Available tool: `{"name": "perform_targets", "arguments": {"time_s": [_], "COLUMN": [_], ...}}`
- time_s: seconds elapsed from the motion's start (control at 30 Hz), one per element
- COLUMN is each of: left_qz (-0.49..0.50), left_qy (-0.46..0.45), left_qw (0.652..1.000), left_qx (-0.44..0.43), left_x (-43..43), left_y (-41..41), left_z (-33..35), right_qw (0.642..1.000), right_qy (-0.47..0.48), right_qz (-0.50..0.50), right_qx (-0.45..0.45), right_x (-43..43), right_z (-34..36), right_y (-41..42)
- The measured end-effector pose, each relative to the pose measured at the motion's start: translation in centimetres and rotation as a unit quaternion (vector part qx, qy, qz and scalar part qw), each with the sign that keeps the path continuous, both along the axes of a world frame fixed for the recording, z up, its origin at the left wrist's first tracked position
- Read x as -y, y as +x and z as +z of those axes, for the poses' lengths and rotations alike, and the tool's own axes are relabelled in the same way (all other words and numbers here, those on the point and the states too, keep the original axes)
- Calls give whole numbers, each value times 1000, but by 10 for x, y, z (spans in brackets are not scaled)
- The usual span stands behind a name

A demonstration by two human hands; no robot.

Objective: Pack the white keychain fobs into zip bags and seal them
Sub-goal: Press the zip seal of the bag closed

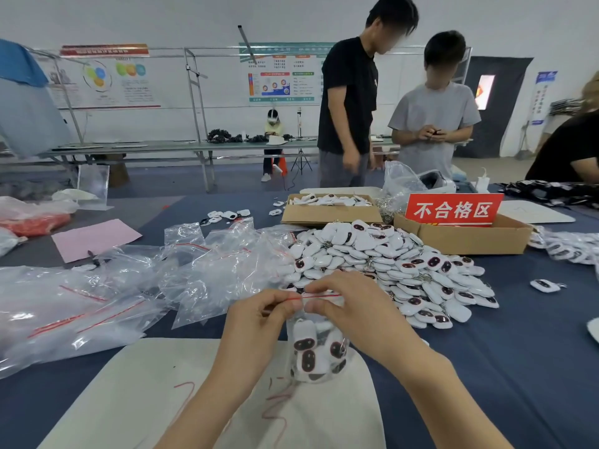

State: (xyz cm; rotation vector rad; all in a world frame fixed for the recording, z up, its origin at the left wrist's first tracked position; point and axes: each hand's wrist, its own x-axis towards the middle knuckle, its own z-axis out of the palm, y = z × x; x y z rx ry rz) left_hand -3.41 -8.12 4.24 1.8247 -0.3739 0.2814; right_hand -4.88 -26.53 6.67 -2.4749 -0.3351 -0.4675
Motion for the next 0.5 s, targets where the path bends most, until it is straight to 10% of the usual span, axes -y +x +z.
{"name": "perform_targets", "arguments": {"time_s": [0.5], "left_qz": [142], "left_qy": [137], "left_qw": [978], "left_qx": [61], "left_x": [0], "left_y": [-6], "left_z": [-5], "right_qw": [977], "right_qy": [-151], "right_qz": [-63], "right_qx": [138], "right_x": [-36], "right_z": [-6], "right_y": [3]}}
